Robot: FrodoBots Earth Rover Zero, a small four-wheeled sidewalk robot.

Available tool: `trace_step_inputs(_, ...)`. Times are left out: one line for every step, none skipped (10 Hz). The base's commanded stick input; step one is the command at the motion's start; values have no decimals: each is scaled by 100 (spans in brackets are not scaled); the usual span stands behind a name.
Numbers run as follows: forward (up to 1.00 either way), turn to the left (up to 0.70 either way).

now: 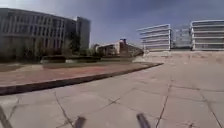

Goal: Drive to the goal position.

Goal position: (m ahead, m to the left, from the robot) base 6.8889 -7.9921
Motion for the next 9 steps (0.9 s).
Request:
trace_step_inputs(70, 14)
trace_step_inputs(70, 8)
trace_step_inputs(70, 3)
trace_step_inputs(70, -3)
trace_step_inputs(70, -9)
trace_step_inputs(70, -14)
trace_step_inputs(70, -20)
trace_step_inputs(70, -26)
trace_step_inputs(70, -31)
